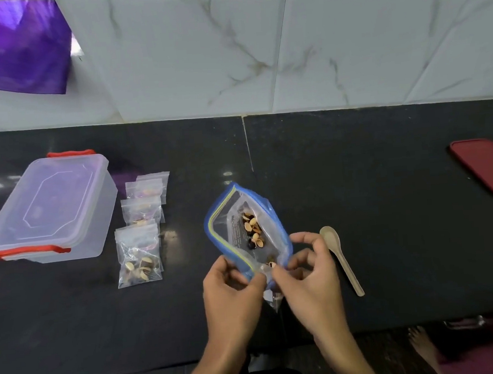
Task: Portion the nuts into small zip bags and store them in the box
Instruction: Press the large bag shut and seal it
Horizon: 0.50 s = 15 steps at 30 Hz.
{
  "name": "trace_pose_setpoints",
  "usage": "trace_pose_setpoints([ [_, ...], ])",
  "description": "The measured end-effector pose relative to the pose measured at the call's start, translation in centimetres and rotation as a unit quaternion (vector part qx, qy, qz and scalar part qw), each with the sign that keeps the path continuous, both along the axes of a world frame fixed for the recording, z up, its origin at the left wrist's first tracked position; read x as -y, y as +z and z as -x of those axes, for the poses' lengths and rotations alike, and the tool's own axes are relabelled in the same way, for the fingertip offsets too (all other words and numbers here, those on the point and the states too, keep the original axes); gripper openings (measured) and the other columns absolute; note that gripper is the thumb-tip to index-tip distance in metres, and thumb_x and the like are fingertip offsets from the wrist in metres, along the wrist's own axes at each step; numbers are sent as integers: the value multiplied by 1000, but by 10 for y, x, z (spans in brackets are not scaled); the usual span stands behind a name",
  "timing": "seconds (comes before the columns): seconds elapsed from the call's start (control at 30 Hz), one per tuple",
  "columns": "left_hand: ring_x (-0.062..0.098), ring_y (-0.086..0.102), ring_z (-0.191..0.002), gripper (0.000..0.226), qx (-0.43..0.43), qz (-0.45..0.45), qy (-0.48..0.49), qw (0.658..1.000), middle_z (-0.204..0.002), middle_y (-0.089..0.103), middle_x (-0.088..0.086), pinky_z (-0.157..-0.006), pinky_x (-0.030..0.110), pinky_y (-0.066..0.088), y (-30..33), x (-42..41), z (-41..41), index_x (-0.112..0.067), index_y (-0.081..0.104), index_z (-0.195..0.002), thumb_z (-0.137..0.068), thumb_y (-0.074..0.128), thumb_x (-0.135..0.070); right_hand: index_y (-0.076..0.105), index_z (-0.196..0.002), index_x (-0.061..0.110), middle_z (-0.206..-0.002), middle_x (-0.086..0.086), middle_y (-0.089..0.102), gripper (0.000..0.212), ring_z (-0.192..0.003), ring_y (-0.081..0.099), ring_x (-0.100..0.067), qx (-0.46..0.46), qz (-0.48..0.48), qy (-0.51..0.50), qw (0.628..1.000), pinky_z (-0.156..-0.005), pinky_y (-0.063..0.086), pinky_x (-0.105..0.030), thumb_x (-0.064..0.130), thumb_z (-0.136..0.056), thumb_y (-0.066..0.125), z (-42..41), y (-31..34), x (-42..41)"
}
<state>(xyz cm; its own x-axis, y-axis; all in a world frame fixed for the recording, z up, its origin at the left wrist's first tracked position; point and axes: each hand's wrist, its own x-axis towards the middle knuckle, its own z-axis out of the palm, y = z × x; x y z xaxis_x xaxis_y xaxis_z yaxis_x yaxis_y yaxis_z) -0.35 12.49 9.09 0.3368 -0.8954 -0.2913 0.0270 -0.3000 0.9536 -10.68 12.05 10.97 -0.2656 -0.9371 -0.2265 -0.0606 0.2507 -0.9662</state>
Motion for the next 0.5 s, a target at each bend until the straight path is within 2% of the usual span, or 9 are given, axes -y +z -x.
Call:
trace_pose_setpoints([
  [0.07, 10, 46, -49, 25, 68, 9, -38, 997, -54, 52, -1, -53, 37, 44, 6, -4, 3, -15, 52, -69, -71, 74, -5, 55, -91, 30, -66, 4, 47, 42, -54, 51, -5, -93, 42, 44, 994, -56, 48, -17, -7, -75, 64, -2, 1, -4],
  [0.1, 10, 49, -50, 25, 74, 7, -55, 996, -59, 56, 3, -54, 39, 46, 9, -5, 4, -17, 50, -73, -74, 72, -7, 55, -90, 30, -66, 5, 45, 40, -54, 48, -4, -106, 50, 61, 991, -55, 45, -16, -7, -77, 63, -3, 2, -5],
  [0.17, 15, 58, -54, 25, 42, 0, -72, 997, -72, 64, 7, -57, 43, 52, 14, -7, 5, -20, 50, -85, -78, 68, -5, 57, -91, 29, -70, 6, 45, 40, -56, 45, -2, -85, 50, 79, 992, -56, 43, -14, -8, -78, 60, 0, 6, -6],
  [0.27, 19, 59, -49, 33, -14, -14, -67, 998, -61, 59, -5, -55, 42, 55, 20, -8, 3, -25, 47, -95, -81, 66, -2, 58, -92, 30, -76, 4, 47, 41, -60, 48, -2, -39, 44, 68, 996, -59, 46, -16, -9, -77, 61, 5, 9, -5],
  [0.33, 16, 59, -49, 34, -29, -23, -75, 996, -55, 59, -6, -57, 42, 56, 21, -8, 1, -26, 45, -98, -82, 65, -3, 58, -93, 30, -80, 3, 49, 43, -63, 51, -4, -9, 42, 62, 997, -59, 48, -17, -9, -76, 61, 5, 9, -6],
  [0.5, 13, 60, -45, 14, -91, -61, -106, 988, -50, 61, 1, -51, 31, 53, 31, -8, -1, -14, 47, -95, -90, 57, -5, 58, -95, 32, -89, 9, 58, 44, -75, 61, -7, 19, 86, 60, 994, -66, 54, -21, -9, -80, 62, -3, 13, -12],
])
